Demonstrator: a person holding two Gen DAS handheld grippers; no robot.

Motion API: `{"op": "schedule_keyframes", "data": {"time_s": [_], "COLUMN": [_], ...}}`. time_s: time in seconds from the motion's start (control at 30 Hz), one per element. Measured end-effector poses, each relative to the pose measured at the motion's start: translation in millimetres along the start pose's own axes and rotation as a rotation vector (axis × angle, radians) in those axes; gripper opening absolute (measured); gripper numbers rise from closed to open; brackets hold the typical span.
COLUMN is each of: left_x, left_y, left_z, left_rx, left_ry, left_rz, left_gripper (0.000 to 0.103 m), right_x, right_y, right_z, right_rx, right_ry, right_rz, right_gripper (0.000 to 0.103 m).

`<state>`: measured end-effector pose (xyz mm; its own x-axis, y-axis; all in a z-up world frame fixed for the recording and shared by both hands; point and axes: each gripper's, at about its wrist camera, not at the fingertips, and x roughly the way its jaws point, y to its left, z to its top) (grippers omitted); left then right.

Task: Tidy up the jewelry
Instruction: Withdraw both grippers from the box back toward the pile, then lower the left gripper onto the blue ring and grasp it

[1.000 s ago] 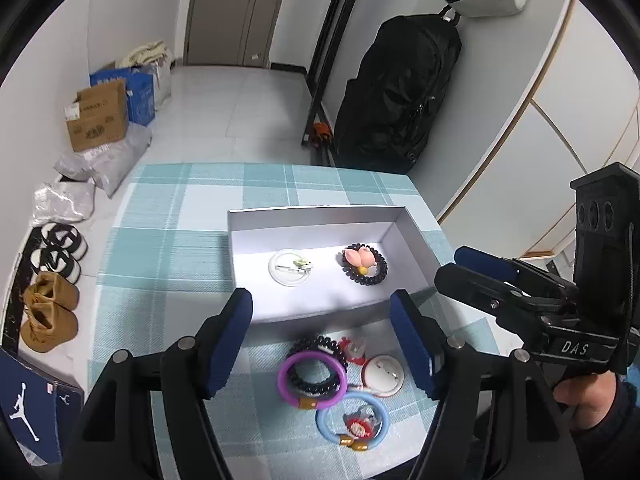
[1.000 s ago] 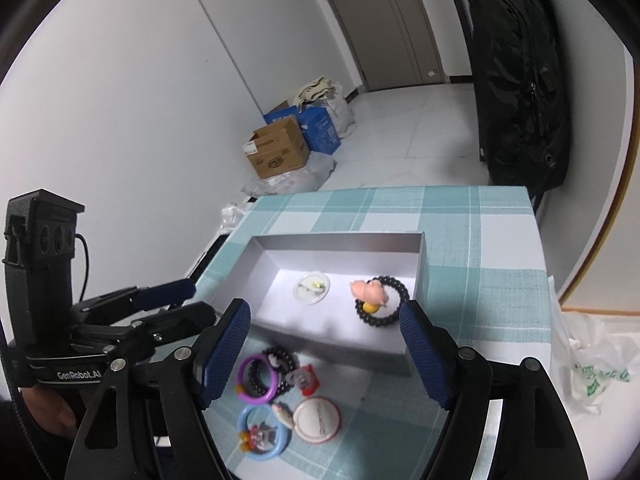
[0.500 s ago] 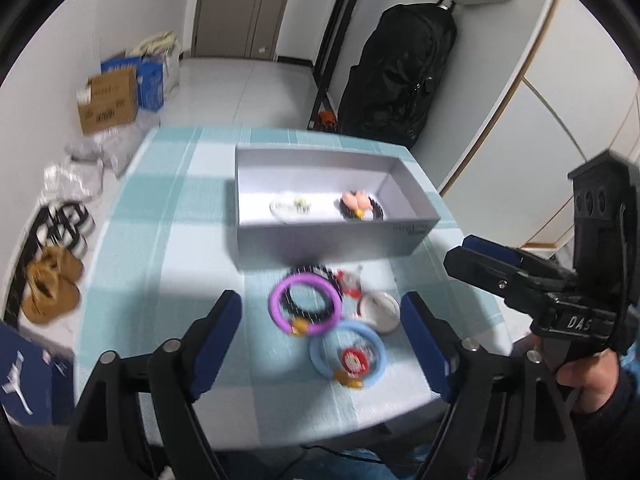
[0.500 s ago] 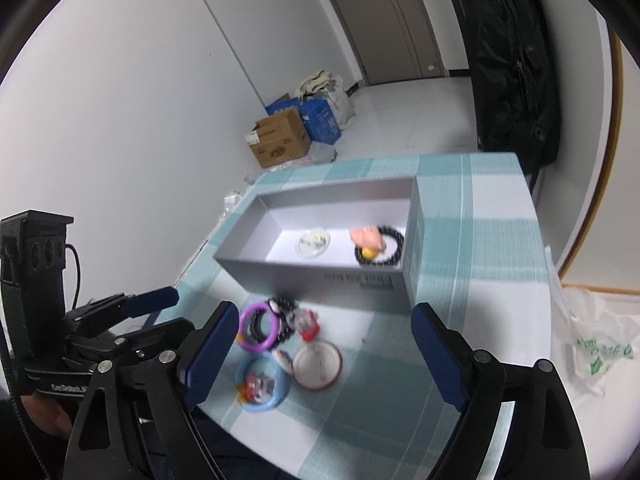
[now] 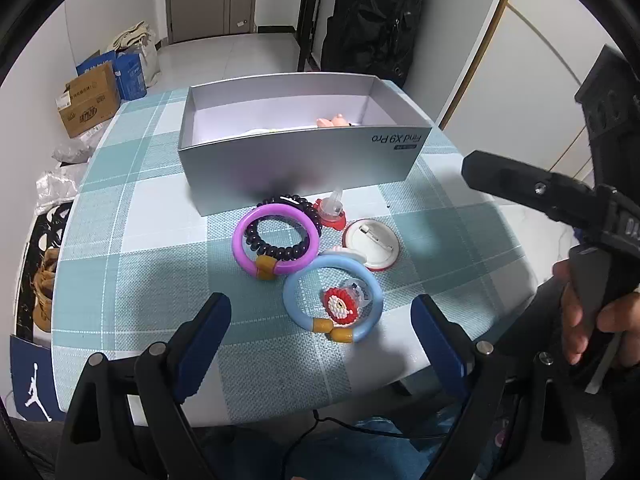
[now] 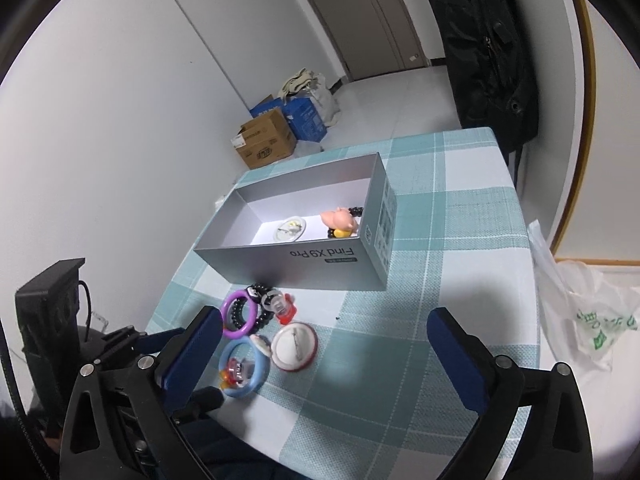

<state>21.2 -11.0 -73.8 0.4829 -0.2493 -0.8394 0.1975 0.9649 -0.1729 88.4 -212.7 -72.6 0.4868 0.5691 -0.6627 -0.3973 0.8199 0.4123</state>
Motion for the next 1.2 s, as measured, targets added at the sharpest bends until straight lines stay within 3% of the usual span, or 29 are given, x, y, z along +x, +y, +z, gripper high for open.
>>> {"op": "schedule_keyframes", "data": {"time_s": [0.13, 0.27, 0.43, 0.67, 0.87, 0.97, 1.1, 1.13, 1.2], "left_x": [3, 16, 18, 22, 21, 22, 24, 23, 23], "left_y": [-2, -1, -2, -14, -14, -16, -17, -17, -17], "left_z": [-1, -5, -2, -3, -2, 2, 5, 5, 7], "left_rx": [0.013, -0.009, -0.009, 0.075, 0.079, 0.099, 0.117, 0.121, 0.123], "left_ry": [0.010, 0.084, 0.085, 0.089, 0.081, 0.069, 0.064, 0.061, 0.066], "left_rz": [0.028, 0.009, 0.013, 0.093, 0.075, 0.084, 0.072, 0.069, 0.061], "left_gripper": [0.088, 0.088, 0.088, 0.088, 0.087, 0.073, 0.066, 0.057, 0.057], "right_x": [-1, 0, 1, 2, 6, 7, 9, 8, 9], "right_y": [0, -1, -2, -5, -12, -14, -15, -15, -15], "right_z": [-2, -3, -3, -3, -4, -3, -3, -3, -4], "right_rx": [-0.006, -0.003, 0.007, 0.022, 0.046, 0.056, 0.063, 0.063, 0.061], "right_ry": [0.005, 0.009, 0.018, 0.025, 0.037, 0.038, 0.041, 0.040, 0.041], "right_rz": [0.000, -0.005, -0.010, -0.021, -0.032, -0.037, -0.039, -0.039, -0.043], "right_gripper": [0.103, 0.103, 0.103, 0.103, 0.103, 0.103, 0.103, 0.103, 0.103]}}
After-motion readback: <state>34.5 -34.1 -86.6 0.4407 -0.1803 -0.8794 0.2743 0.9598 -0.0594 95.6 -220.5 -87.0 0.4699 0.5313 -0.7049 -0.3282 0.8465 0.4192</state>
